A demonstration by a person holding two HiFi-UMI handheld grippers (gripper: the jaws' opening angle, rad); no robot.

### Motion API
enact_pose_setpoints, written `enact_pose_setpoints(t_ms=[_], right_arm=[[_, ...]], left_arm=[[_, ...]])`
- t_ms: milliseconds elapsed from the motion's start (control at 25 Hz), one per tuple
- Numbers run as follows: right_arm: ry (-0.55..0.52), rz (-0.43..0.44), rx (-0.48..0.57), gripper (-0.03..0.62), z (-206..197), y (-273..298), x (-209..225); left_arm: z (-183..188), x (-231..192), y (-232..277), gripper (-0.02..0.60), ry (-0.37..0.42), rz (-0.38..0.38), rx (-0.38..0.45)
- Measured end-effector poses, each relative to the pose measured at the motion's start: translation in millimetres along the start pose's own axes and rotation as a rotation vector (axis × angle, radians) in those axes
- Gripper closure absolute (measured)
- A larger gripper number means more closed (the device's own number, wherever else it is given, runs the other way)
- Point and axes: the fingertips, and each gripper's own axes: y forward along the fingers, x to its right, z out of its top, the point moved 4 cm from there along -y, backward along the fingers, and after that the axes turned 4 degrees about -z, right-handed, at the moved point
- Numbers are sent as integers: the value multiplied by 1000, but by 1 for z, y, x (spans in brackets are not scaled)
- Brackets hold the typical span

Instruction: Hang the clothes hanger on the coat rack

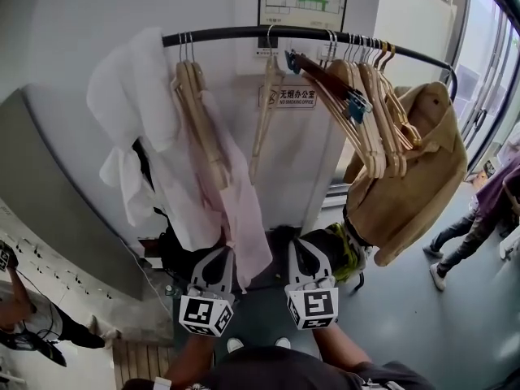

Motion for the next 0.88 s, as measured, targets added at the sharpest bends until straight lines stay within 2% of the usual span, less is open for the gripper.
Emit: enact_pose_setpoints(t_ms=[880], right_arm=[[-10,-24,-17,580,-9,-2,4]], left_arm=[[-1,1,2,572,13,-18,-6]])
